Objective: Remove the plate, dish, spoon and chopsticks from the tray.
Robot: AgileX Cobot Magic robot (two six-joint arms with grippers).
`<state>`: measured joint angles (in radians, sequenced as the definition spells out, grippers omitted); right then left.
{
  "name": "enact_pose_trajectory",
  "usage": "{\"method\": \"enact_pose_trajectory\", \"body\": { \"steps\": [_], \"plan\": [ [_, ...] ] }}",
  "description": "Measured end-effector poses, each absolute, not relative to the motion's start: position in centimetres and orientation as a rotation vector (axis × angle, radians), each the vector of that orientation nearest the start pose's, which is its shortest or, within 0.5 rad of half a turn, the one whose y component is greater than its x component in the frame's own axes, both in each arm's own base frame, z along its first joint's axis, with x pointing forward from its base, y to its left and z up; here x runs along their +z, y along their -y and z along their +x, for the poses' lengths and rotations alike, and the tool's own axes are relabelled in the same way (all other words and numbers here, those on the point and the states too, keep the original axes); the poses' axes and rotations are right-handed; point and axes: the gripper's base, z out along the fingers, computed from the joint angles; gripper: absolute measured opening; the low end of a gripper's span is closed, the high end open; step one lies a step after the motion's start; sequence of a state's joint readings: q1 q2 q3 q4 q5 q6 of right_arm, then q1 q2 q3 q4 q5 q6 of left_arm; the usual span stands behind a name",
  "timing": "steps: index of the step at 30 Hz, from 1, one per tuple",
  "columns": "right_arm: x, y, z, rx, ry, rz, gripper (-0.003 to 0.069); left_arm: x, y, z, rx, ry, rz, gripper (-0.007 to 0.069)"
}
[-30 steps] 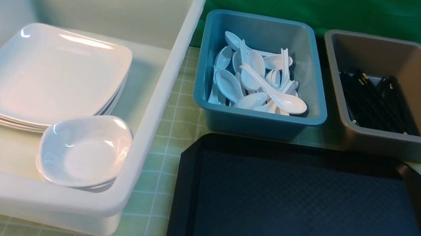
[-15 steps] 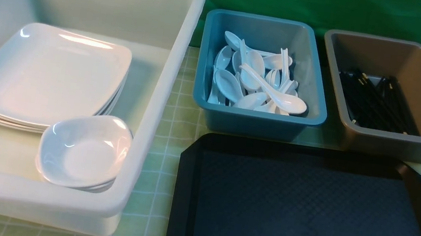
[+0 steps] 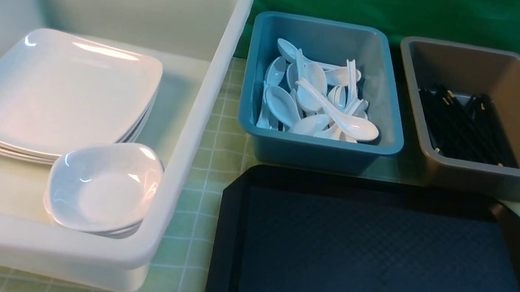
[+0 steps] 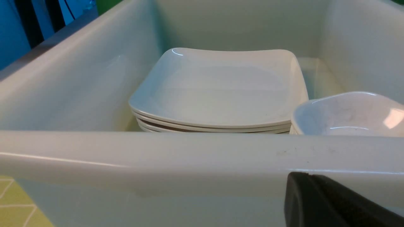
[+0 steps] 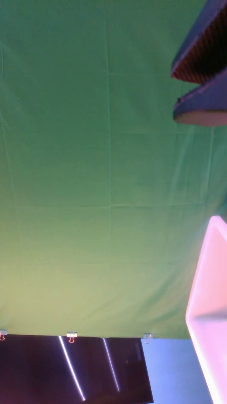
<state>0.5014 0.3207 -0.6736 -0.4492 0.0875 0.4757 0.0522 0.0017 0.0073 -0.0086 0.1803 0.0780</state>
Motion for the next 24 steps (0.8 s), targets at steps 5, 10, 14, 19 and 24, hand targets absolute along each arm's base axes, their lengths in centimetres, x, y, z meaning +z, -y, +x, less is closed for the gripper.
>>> {"method": "enact_pose_trajectory", "body": {
  "steps": [5, 10, 14, 19, 24],
  "plan": [
    [40.7, -1.9, 4.3, 0.44, -1.195, -0.254, 0.014, 19.4, -0.3, 5.6, 0.091, -1.671, 0.016, -0.0006],
    [40.7, -1.9, 4.3, 0.44, -1.195, -0.254, 0.0145, 19.4, -0.3, 5.6, 0.091, -1.671, 0.016, -0.0006],
    [40.8, -2.0, 4.2, 0.431, -1.188, -0.263, 0.0148, 19.4, -0.3, 5.6, 0.091, -1.671, 0.016, -0.0006],
    [40.7, -2.4, 4.4, 0.415, -1.182, -0.322, 0.0157, 19.5, -0.3, 5.6, 0.091, -1.67, 0.016, -0.0006],
    [40.4, -3.3, 5.5, 0.395, -1.218, -0.383, 0.0162, 19.5, -0.3, 5.6, 0.091, -1.67, 0.016, -0.0006]
  ]
}}
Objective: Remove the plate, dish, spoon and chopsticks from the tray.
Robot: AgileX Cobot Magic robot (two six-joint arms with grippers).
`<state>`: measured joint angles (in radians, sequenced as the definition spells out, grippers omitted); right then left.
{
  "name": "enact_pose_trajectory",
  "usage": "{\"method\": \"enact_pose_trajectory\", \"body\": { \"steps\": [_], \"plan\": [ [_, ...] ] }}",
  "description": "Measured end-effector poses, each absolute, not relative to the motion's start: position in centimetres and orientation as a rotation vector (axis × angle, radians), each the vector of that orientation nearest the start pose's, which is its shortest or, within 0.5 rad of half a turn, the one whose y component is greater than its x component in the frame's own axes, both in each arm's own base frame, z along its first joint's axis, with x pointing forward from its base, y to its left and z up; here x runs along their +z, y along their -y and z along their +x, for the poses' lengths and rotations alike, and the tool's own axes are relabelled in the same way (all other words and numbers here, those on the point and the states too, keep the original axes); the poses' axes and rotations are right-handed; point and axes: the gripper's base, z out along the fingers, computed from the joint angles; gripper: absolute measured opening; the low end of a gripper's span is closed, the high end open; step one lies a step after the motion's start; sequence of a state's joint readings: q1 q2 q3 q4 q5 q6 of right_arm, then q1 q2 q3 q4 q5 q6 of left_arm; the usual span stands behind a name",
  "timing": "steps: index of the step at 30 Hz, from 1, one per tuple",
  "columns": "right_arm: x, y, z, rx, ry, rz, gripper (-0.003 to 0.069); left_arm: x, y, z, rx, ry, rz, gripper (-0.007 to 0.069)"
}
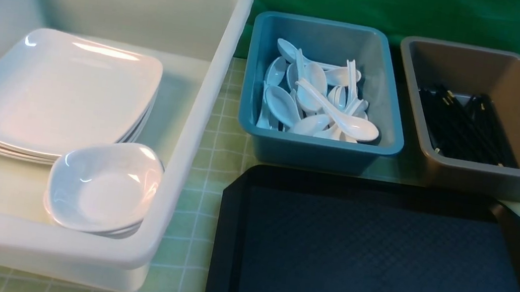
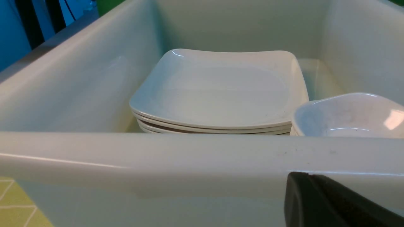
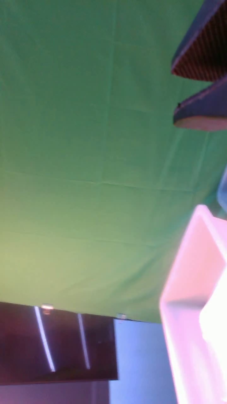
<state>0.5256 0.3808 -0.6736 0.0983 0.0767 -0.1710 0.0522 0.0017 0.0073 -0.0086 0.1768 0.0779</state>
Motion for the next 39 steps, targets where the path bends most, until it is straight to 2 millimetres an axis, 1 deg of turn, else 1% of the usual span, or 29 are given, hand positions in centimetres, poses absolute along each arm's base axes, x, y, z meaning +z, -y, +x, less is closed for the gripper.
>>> {"method": "enact_pose_trajectory", "body": {
  "steps": [3, 4, 5, 6, 7, 10, 11, 12, 13, 14, 15, 16, 17, 19, 22, 28, 39],
  "plan": [
    [39.9, -3.7, 6.1, 0.384, -1.25, -0.399, 0.0168, 19.5, -0.3, 5.6, 0.091, -1.67, 0.016, -0.0006],
    [39.2, -3.7, 6.5, 0.363, -1.271, -0.403, 0.0172, 19.5, -0.3, 5.6, 0.091, -1.67, 0.016, -0.0006],
    [38.9, -3.7, 6.5, 0.352, -1.279, -0.401, 0.0174, 19.5, -0.3, 5.6, 0.091, -1.67, 0.016, -0.0006],
    [37.4, -3.4, 7.1, 0.292, -1.324, -0.372, 0.0177, 19.5, -0.3, 5.6, 0.091, -1.67, 0.016, -0.0006],
    [36.8, -3.3, 7.4, 0.262, -1.347, -0.357, 0.018, 19.5, -0.3, 5.6, 0.091, -1.67, 0.016, -0.0006],
    [32.2, -2.2, 8.5, 0.108, -1.486, -0.281, 0.0187, 19.5, -0.3, 5.6, 0.091, -1.67, 0.016, -0.0006],
    [29.8, -1.7, 8.7, 0.051, -1.555, -0.243, 0.019, 19.5, -0.3, 5.6, 0.091, -1.67, 0.016, -0.0006],
    [28.9, -1.5, 8.7, 0.032, -1.576, -0.23, 0.0191, 19.5, -0.3, 5.6, 0.091, -1.67, 0.016, -0.0006],
    [25.4, -0.8, 8.5, -0.031, -1.66, -0.184, 0.0195, 19.5, -0.3, 5.6, 0.091, -1.67, 0.016, -0.0006],
    [23.2, -0.4, 8.2, -0.062, -1.706, -0.163, 0.0197, 19.5, -0.3, 5.6, 0.091, -1.67, 0.016, -0.0006],
    [22.7, -0.4, 8.1, -0.067, -1.714, -0.158, 0.0197, 19.5, -0.3, 5.6, 0.091, -1.67, 0.016, -0.0006],
    [20.2, -0.2, 7.5, -0.086, -1.775, -0.14, 0.0197, 19.5, -0.3, 5.6, 0.091, -1.67, 0.015, -0.0006],
    [19.1, -0.1, 7.1, -0.093, -1.812, -0.138, 0.0199, 19.5, -0.3, 5.6, 0.092, -1.67, 0.014, -0.0006],
    [18.7, -0.1, 6.4, -0.108, -1.788, -0.152, 0.0202, 19.5, -0.3, 5.6, 0.092, -1.668, 0.014, -0.0006],
    [19.1, -0.1, 5.7, -0.119, -1.708, -0.154, 0.0213, 19.5, -0.3, 5.6, 0.092, -1.664, 0.014, -0.0006],
    [18.9, -0.2, 5.7, -0.114, -1.737, -0.156, 0.0235, 19.5, -0.3, 5.6, 0.093, -1.659, 0.014, -0.0006],
    [18.8, -0.2, 5.7, -0.113, -1.739, -0.155, 0.0239, 19.6, -0.3, 5.6, 0.093, -1.657, 0.014, -0.0006]
  ]
}}
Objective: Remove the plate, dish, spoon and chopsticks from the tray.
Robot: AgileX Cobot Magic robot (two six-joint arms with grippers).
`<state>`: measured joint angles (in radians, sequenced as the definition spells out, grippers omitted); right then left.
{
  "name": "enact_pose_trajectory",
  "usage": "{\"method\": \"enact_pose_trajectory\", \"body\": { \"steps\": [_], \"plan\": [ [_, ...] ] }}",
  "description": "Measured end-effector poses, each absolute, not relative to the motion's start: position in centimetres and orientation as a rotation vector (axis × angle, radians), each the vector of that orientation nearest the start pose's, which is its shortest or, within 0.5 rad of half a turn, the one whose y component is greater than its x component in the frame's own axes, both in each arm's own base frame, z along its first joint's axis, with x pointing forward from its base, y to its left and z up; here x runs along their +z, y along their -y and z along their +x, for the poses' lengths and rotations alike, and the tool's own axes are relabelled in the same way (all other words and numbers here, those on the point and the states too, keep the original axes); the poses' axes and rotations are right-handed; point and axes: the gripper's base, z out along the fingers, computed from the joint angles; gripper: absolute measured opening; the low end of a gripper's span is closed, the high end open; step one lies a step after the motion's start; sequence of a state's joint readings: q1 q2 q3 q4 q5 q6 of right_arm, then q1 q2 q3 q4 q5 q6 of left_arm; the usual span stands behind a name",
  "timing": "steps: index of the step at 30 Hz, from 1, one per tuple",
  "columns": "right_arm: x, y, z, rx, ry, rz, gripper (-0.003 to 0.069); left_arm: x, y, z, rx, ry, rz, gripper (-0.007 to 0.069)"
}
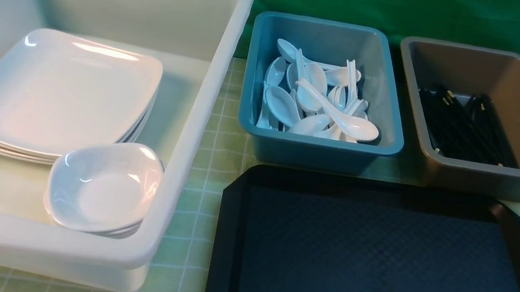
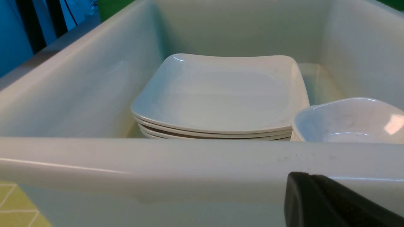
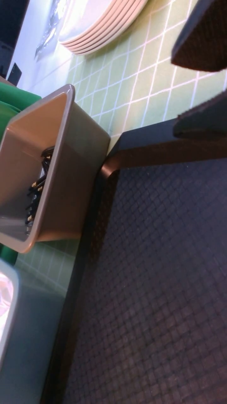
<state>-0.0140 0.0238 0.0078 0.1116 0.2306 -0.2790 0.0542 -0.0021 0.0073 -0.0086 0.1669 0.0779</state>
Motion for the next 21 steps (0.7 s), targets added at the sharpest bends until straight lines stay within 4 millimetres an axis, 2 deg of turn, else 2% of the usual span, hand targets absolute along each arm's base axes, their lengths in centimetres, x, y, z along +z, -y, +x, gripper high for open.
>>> {"method": "enact_pose_trajectory", "body": {
  "steps": [21],
  "plan": [
    [18.81, -0.15, 5.74, -0.113, -1.74, -0.155, 0.0239, 19.57, -0.07, 5.63, 0.078, -1.655, 0.065, -0.0006]
  ]
}}
